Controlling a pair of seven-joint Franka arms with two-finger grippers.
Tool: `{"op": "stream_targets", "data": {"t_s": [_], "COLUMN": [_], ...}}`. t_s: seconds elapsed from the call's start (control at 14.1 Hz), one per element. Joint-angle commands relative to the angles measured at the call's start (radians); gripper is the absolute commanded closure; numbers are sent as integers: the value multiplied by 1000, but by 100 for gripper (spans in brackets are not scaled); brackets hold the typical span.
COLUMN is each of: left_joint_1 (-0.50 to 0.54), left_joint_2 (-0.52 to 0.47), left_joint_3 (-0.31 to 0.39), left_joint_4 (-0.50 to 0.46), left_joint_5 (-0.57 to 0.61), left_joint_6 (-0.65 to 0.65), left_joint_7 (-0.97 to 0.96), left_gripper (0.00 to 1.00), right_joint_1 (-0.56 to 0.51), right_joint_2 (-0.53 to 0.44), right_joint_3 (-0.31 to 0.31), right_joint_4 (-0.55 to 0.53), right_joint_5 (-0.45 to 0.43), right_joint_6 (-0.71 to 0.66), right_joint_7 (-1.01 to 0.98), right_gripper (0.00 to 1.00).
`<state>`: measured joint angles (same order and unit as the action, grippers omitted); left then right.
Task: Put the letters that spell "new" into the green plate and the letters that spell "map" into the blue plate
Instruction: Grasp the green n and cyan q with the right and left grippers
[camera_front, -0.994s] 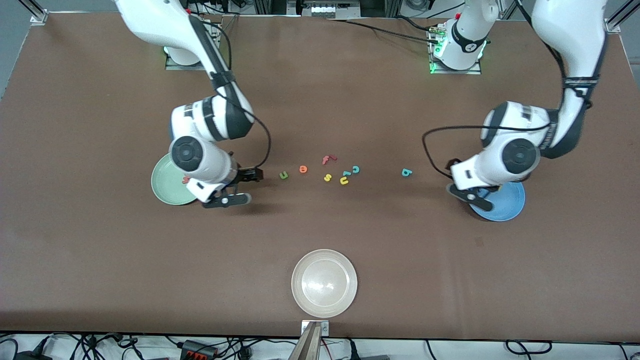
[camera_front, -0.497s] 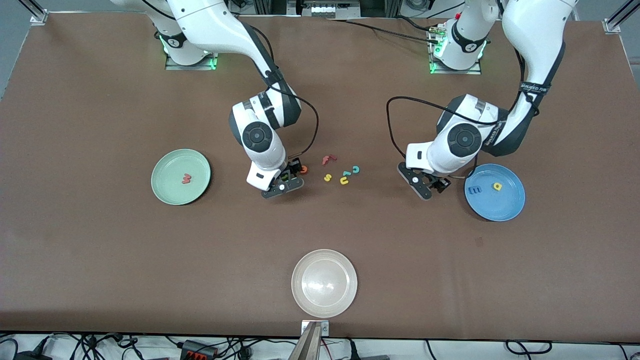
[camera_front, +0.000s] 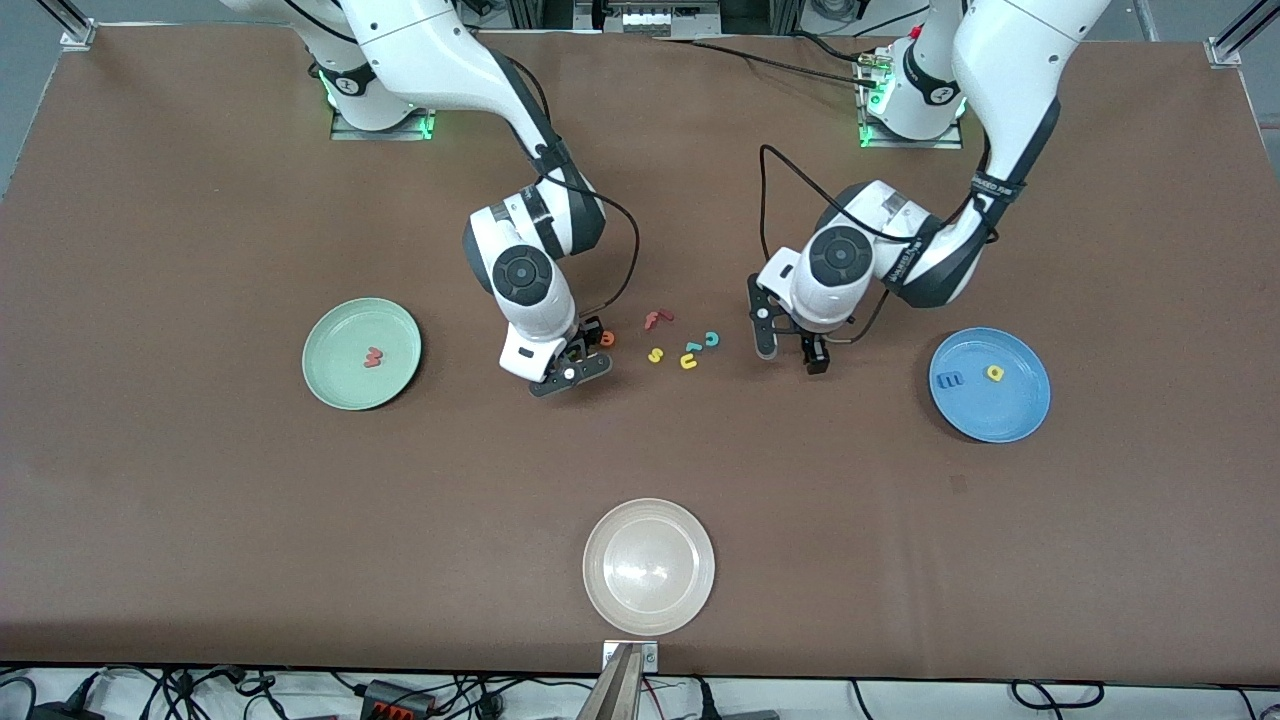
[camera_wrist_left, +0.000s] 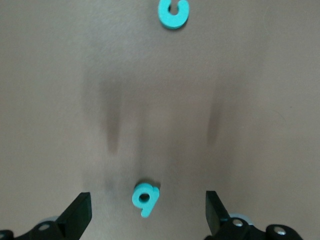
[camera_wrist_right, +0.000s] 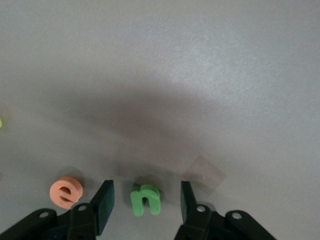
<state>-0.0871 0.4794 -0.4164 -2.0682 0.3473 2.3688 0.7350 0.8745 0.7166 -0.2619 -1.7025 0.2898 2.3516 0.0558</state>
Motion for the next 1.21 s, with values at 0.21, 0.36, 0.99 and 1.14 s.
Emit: {"op": "stream_targets", "data": {"t_s": [0.21,0.36,0.99,1.14], "left_joint_1": [93,93,84,83], "left_joint_2": [25,37,50,44], "left_joint_3": [1,1,1,1], "left_joint_4": [-62,-62,-81,-90], "left_joint_5": [59,58,59,59], "left_joint_6": [116,138,173,168], "left_joint_7": [233,238,234,234], "left_gripper": [32,36,73,89], "right_joint_1": [21,21,9,12], "right_joint_2": [7,7,-35,-84], "right_joint_3": [-10,-10,-57,-126], "right_joint_4": [-9,-9,6,14], "right_joint_5": [-11,-11,-11,-12], "right_joint_6": [-34,-40,-108,-199], "right_joint_7": [-17,-19,-21,-22], "right_gripper": [52,55,100,100]}}
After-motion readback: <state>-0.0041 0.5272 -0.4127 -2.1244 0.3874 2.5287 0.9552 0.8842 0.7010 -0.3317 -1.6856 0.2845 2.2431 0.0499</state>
